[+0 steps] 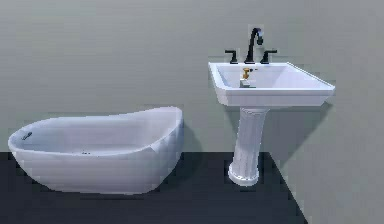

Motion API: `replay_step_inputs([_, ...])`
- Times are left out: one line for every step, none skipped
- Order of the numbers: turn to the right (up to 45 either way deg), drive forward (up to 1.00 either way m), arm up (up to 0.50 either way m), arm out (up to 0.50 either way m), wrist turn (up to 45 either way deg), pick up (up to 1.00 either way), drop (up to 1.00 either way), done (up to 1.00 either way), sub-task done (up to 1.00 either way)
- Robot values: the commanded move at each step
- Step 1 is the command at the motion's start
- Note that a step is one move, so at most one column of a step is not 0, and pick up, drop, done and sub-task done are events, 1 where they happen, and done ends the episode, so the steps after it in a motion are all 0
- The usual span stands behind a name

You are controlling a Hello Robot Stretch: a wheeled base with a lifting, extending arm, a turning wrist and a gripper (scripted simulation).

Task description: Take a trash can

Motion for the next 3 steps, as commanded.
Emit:
replay_step_inputs([0.0, 0.0, 0.0, 0.4, 0.0, 0.0, 0.0, 0.0, 0.0])
replay_step_inputs([0.0, 0.0, 0.0, 0.0, 45.0, 0.0, 0.0, 0.0, 0.0])
replay_step_inputs([0.0, 0.0, 0.0, 0.0, 45.0, 0.0, 0.0, 0.0, 0.0])
